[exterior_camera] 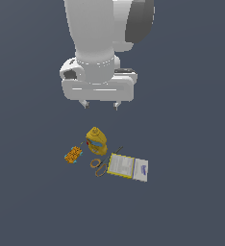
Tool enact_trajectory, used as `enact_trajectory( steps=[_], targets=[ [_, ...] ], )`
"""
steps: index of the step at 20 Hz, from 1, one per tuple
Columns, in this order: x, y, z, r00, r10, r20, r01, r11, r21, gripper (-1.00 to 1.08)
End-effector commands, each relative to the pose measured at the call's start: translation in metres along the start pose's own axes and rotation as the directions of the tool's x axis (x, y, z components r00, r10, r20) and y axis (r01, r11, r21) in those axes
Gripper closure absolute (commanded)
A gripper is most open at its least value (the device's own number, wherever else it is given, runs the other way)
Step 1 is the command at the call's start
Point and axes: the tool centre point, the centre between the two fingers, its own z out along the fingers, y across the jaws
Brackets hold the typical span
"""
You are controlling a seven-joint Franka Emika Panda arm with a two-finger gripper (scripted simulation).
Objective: Pick up a designated object from a clutter of objects.
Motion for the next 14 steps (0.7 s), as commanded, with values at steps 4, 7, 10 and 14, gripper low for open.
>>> enact_trajectory(
  steps=[4,7,10,14],
  targets=[
    [0.013,0.019,0.036,0.998,0.068,0.003,-0.068,0.998,0.007,-0.92],
    [0.020,0.035,0.065,0.993,0.121,0.004,-0.121,0.993,0.010,-0.92],
    [0.026,0.054,0.099,0.983,0.183,0.006,-0.184,0.983,0.011,-0.92],
    [0.030,0.083,0.147,0.963,0.271,0.007,-0.271,0.963,0.007,-0.92]
  ],
)
